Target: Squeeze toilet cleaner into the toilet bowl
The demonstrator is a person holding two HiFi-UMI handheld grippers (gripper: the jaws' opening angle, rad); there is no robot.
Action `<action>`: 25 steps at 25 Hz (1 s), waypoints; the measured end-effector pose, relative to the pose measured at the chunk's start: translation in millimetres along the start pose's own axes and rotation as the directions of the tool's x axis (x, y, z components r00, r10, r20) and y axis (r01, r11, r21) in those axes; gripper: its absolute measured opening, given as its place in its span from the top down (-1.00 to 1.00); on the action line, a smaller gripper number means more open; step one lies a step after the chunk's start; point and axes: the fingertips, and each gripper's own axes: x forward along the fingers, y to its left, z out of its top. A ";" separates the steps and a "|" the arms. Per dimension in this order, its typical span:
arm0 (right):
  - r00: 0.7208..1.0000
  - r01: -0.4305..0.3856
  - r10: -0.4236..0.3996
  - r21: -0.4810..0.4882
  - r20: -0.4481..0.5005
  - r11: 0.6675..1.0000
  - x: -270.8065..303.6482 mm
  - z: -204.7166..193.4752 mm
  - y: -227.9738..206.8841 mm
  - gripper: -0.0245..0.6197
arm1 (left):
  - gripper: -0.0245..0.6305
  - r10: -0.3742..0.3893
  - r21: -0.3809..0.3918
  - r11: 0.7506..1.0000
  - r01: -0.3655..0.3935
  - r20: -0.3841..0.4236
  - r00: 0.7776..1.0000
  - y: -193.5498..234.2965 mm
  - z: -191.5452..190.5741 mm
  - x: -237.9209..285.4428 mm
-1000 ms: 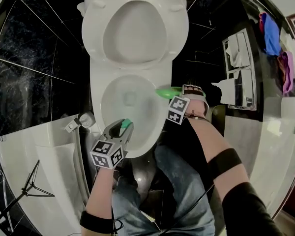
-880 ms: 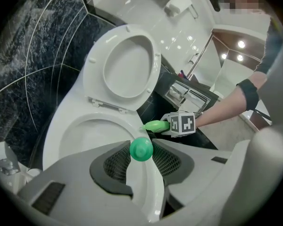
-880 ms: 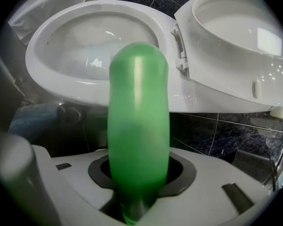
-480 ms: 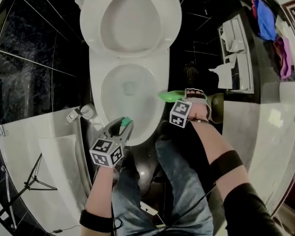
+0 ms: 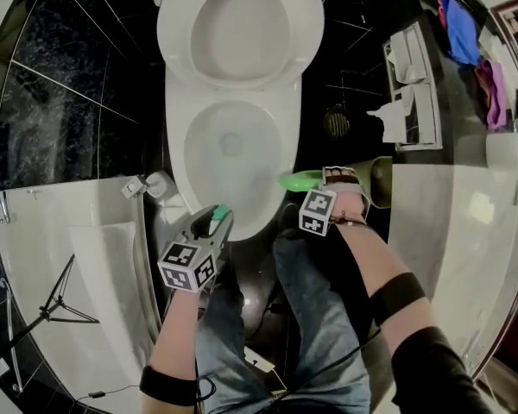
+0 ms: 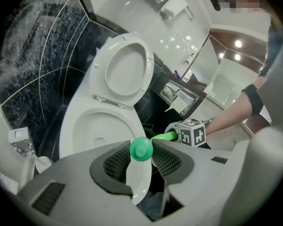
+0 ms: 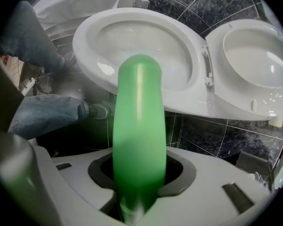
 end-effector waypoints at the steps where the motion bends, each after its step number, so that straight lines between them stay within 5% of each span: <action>1: 1.000 -0.001 0.001 -0.007 0.004 1.000 -2.7 1.9 4.6 0.37 | 0.47 0.002 0.000 1.000 -0.002 0.002 1.000 -0.4 -1.4 -3.2; 25: 0.992 -0.030 0.050 -0.174 0.113 0.984 -65.8 123.9 84.2 0.37 | 0.47 0.076 -0.057 0.996 -0.073 0.053 0.996 38.8 -26.8 -94.2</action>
